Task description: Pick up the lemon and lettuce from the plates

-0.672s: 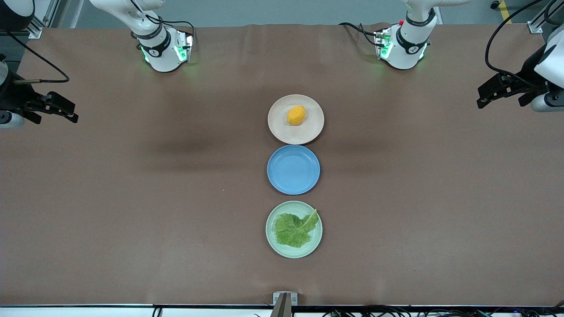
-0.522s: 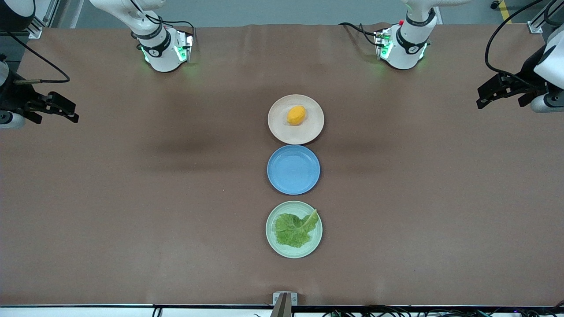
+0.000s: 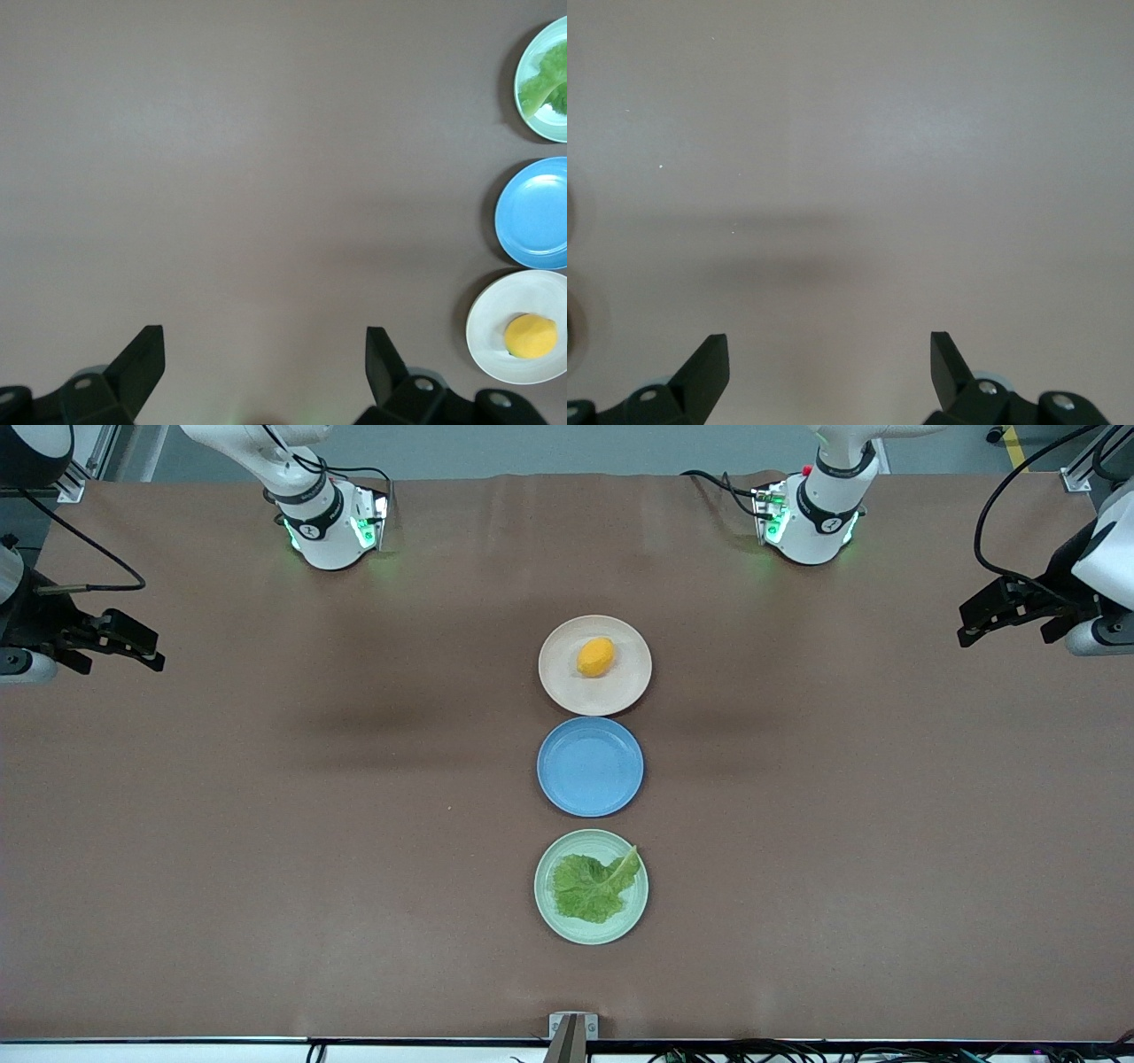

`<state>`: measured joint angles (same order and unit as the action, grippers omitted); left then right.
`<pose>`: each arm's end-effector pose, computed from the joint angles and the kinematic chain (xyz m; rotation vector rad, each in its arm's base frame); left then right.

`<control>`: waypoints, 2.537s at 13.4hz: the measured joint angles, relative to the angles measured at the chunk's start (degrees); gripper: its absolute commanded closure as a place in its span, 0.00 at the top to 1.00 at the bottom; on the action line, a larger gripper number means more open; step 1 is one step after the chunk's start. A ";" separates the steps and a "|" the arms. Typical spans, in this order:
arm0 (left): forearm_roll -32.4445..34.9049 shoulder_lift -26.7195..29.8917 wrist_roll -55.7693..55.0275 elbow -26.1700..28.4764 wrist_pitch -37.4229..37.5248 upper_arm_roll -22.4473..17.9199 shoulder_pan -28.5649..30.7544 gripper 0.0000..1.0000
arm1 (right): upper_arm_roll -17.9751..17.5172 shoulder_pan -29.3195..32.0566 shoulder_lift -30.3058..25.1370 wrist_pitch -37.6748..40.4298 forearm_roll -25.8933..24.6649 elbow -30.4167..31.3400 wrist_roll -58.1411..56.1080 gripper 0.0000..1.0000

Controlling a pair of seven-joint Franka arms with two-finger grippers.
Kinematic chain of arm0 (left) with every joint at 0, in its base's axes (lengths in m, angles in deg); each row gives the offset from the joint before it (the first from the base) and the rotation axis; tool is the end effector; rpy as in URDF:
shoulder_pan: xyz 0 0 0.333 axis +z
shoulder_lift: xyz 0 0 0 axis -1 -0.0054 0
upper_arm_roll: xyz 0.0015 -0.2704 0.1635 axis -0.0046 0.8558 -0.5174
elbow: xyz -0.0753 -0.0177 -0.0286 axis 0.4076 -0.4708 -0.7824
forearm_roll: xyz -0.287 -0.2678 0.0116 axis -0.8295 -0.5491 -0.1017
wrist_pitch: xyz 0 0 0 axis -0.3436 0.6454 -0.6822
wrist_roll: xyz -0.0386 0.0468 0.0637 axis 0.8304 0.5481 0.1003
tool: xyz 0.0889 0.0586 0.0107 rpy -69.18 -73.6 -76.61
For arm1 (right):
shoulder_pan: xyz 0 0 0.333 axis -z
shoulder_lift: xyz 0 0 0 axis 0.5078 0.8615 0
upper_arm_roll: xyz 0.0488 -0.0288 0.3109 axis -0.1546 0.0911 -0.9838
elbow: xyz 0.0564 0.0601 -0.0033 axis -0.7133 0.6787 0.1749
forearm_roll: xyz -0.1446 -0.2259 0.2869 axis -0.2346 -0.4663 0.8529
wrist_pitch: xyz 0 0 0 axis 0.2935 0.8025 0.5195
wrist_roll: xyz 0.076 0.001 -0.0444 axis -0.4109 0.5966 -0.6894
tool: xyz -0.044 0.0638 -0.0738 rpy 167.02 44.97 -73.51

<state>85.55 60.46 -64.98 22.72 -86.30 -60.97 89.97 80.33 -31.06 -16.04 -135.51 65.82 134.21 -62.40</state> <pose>0.5372 -0.0450 0.6480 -3.1256 -0.0409 0.0112 0.5282 -0.0239 0.5886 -3.1174 -0.0319 0.0081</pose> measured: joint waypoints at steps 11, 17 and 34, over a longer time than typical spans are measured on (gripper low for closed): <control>0.00 -2.83 0.03 -2.10 -0.37 0.07 -0.16 1.00 | -0.21 -0.01 0.13 -0.21 0.05 -0.87 0.00 1.00; -0.03 -7.89 -1.22 -2.11 -6.36 0.82 -2.23 1.00 | -0.23 -0.02 3.42 3.29 0.05 -6.08 0.00 1.00; -0.06 -44.65 -3.32 -9.68 -57.38 2.26 -25.85 0.77 | 0.43 0.05 5.32 -0.56 -0.36 -3.07 0.02 1.00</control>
<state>85.49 15.82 -68.30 13.05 -143.69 -58.71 64.12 80.76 -31.00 -10.73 -136.06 65.46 131.14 -62.38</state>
